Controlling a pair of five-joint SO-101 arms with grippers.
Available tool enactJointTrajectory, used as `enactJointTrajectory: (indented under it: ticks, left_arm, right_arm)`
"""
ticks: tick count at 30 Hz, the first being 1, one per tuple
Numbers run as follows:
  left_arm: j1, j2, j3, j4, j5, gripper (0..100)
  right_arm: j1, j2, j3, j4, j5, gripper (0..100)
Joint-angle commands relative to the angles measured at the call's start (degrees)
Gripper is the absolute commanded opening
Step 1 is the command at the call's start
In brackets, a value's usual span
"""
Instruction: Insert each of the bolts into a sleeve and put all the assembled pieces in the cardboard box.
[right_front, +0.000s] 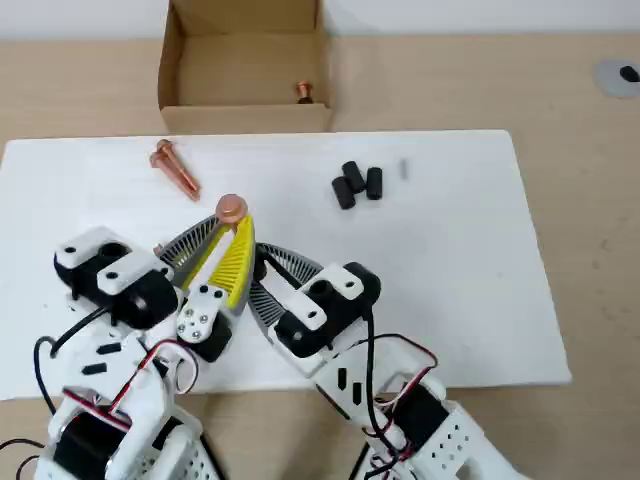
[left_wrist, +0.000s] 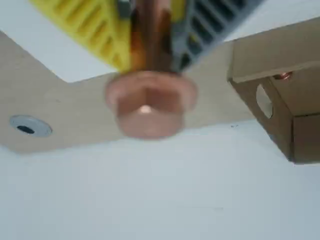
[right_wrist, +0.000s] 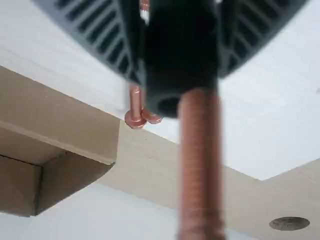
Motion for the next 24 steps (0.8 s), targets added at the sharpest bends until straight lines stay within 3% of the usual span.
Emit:
enactJointTrajectory:
  ticks: [1,9,24]
  left_arm:
    - [-1.14,-0.4,-0.26,-2.9,-0.09,1]
    - [-3.16,-0.4,4.66,-8.7,-0.35,1]
    - [-2.99,-0.31,5.01,-8.53,-0.44,1]
  right_arm:
    - [-0.75,-2.33,0.04,-0.09,-0.18,0.9]
    - [-0.75,-2.33,0.04,-0.09,-0.18,0.9]
    - [-0.75,-2.33,0.04,-0.09,-0.18,0.9]
